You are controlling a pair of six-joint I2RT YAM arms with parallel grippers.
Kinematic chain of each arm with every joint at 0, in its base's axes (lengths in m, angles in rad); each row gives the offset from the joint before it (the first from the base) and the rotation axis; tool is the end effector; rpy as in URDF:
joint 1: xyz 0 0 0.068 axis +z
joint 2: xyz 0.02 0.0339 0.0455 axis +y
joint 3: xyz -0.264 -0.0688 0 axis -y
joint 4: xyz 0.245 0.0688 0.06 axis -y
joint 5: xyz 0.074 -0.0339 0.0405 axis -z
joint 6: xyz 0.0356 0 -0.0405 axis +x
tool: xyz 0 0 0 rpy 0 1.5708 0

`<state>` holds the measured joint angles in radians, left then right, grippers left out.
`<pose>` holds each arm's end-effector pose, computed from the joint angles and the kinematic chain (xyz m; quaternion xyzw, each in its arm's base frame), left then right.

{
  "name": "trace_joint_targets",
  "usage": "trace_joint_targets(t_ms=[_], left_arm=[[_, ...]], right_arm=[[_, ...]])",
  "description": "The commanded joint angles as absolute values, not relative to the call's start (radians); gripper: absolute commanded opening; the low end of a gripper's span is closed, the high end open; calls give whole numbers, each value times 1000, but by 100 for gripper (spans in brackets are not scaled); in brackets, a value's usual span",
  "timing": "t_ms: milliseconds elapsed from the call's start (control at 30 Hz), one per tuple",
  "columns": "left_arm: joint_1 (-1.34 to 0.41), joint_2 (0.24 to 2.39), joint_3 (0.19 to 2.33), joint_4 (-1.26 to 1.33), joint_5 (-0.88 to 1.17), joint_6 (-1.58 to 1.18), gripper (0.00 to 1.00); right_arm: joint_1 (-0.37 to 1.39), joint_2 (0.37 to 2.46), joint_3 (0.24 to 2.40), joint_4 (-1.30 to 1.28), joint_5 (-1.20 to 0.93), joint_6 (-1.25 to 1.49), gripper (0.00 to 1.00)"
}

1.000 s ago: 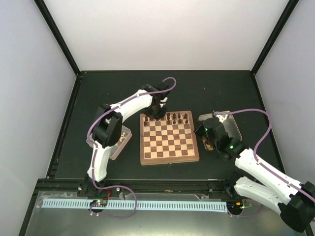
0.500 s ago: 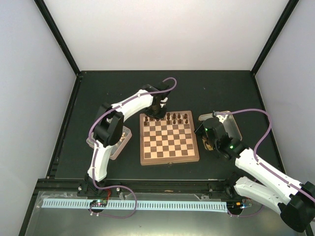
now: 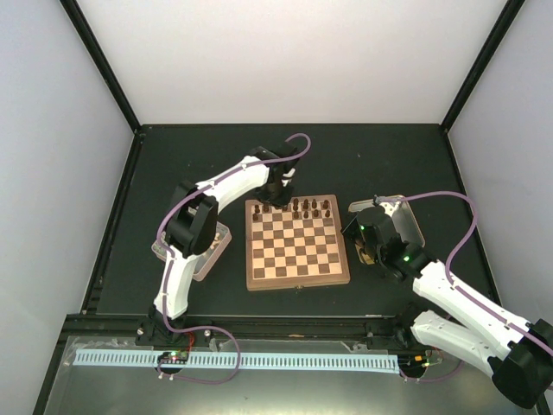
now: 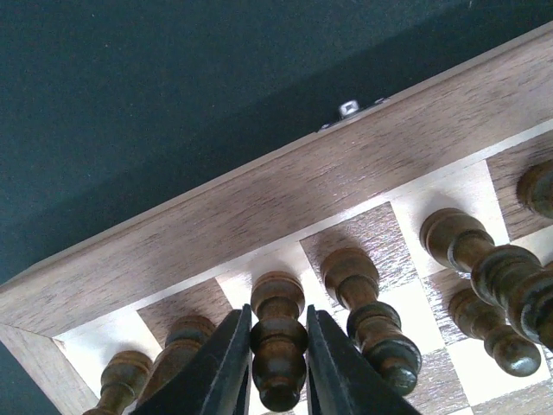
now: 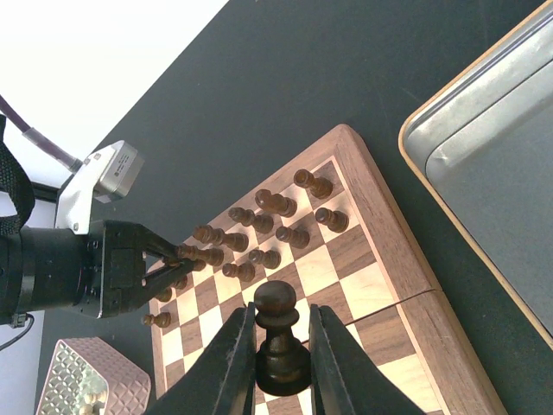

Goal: Set up the chess pieces on the board
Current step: Place the chess piece on the chessboard.

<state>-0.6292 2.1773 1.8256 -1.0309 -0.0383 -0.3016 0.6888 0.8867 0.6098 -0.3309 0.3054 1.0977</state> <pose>0.3579 -0.2588 0.1947 0.1605 0.9824 -0.0251 0.0925 0.1565 0.1149 0.2472 0.2468 0.8434 0.2721 0.3920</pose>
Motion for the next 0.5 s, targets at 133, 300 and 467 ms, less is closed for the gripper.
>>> trace_joint_targets(t_ms=[133, 300, 467], left_arm=[[-626, 2158, 1864, -1054, -54, -293, 23], [-624, 2153, 1858, -1062, -56, -291, 18], [-625, 2140, 1846, -1063, -53, -293, 23]], right_arm=[[693, 867, 605, -329, 342, 1092, 18], [693, 867, 604, -328, 337, 1094, 18], [693, 864, 604, -331, 335, 1094, 18]])
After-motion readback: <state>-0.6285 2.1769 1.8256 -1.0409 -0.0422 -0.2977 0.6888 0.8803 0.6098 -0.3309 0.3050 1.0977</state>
